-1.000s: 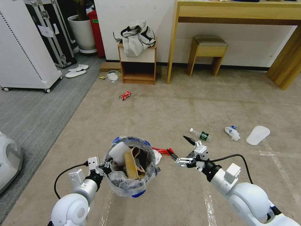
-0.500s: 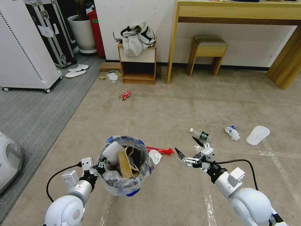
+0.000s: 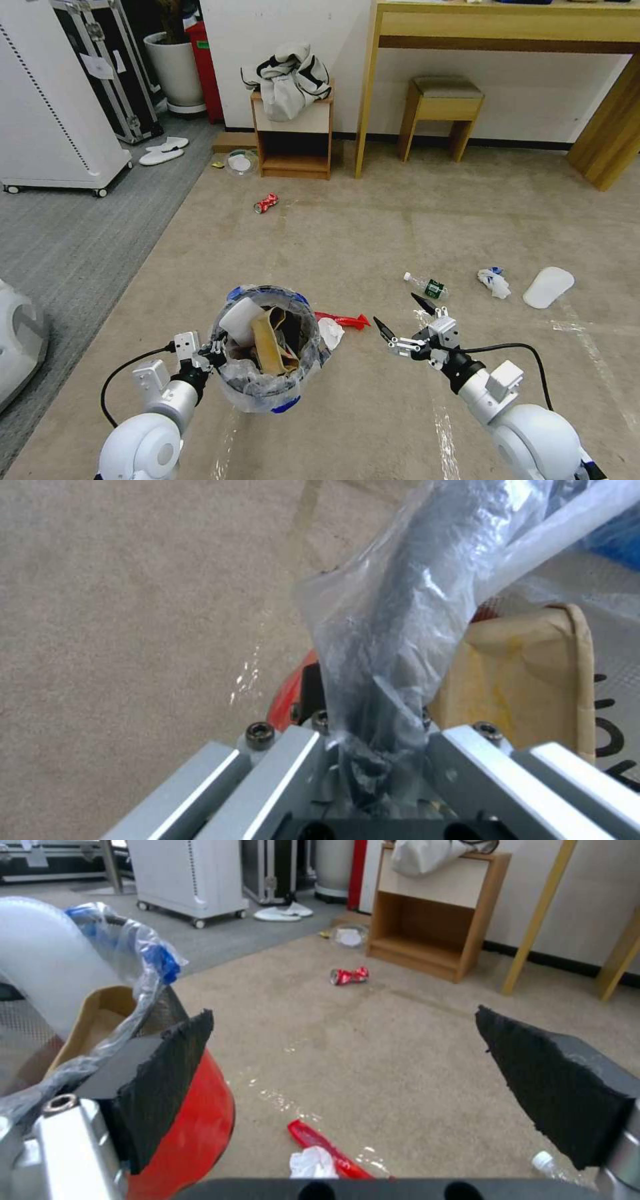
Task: Pick up the trash bin and place the garbage on the floor into it.
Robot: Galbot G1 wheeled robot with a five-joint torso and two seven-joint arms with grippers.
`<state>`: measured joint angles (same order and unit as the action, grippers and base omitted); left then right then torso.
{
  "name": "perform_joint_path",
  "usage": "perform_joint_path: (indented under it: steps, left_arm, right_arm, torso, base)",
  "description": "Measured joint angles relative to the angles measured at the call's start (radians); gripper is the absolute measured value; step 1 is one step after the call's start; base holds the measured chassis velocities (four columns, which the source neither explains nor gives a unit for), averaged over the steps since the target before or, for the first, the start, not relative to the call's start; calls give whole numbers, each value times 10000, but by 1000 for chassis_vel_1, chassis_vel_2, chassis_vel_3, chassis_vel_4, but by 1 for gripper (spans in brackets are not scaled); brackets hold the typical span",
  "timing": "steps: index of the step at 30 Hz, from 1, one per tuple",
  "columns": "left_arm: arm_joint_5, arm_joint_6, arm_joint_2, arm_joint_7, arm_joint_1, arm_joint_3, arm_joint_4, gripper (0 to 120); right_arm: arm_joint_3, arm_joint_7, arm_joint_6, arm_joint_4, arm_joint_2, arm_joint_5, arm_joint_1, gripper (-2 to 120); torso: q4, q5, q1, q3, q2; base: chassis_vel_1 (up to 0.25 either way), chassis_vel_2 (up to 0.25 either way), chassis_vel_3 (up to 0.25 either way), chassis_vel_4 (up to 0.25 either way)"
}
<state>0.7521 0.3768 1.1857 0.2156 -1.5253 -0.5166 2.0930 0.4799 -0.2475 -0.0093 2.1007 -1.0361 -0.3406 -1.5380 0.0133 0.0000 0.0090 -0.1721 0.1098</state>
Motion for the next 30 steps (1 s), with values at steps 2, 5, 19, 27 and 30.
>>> perform_joint_path:
  steps: [2,5,19,27,30]
  left_arm:
    - [11,-1,-27,-1,1,21,-6,1]
    - [99,1,-38,4,13,50,-19,1]
    - [323,129,-131,-23,259,170,-259,1]
    - [301,97,-149,-12,349,195,-379,1]
    - [276,36,-148,4,349,200,-400,1]
  right_arm:
    - [20,-58,41,3,-56,60,-81,100]
    - [45,-99,73,4,-81,66,-133,100]
    - [47,-182,169,-155,-59,135,-170,100]
    - [-167,-162,153,-329,40,28,80,100]
    - [-203,-156,152,-362,40,27,109,100]
  torso:
    - [0,0,1,0,-2]
    - [-1,1,1,0,-2]
    - [0,1,1,-1,-2]
    - [-2,1,1,0,-2]
    - [-1,0,1,-1,-2]
  base:
    - [0,0,0,0]
    - [0,0,0,0]
    - [4,3,2,3]
    - [53,54,53,54]
    - [108,99,97,98]
